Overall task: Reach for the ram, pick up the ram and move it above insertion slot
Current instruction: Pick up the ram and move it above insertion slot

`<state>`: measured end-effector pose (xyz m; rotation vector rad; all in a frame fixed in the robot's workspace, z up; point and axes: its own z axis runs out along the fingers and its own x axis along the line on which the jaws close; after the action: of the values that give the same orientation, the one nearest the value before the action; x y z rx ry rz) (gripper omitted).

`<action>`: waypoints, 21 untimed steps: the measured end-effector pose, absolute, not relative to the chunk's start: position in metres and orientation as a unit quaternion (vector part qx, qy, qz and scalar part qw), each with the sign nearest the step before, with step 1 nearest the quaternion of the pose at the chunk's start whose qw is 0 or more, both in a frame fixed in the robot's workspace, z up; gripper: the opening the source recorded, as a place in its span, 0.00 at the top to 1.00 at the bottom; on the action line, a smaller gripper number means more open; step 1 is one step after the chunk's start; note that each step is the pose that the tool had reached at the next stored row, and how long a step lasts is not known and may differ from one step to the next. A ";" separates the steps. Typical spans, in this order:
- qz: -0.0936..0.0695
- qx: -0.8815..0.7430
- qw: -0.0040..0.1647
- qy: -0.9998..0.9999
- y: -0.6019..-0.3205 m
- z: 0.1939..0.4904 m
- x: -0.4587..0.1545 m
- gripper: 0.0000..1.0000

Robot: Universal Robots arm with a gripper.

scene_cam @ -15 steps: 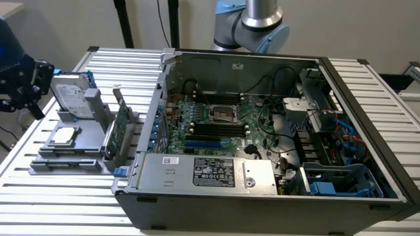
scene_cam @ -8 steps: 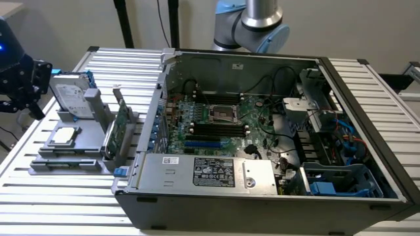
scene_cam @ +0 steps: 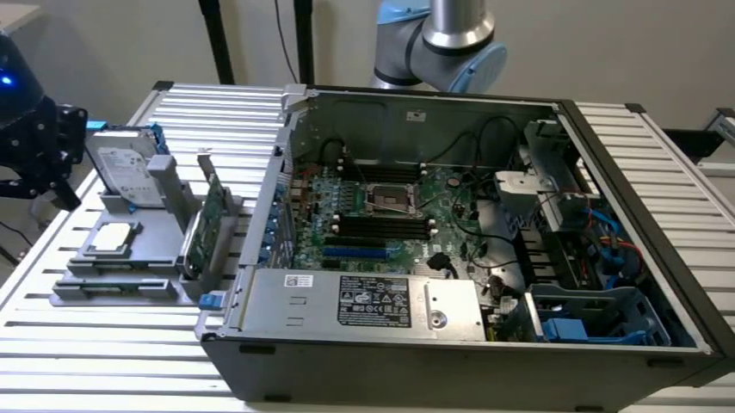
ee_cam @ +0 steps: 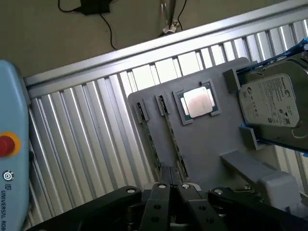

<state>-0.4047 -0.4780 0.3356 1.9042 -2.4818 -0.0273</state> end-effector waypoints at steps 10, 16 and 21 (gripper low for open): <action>-0.004 0.678 0.002 -0.735 -0.478 0.333 -0.405 0.89; -0.003 0.716 0.001 -0.698 -0.478 0.331 -0.405 0.89; -0.003 0.735 0.001 -0.678 -0.478 0.331 -0.405 0.89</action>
<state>-0.4049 -0.4781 0.3307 2.3074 -2.1296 -0.0083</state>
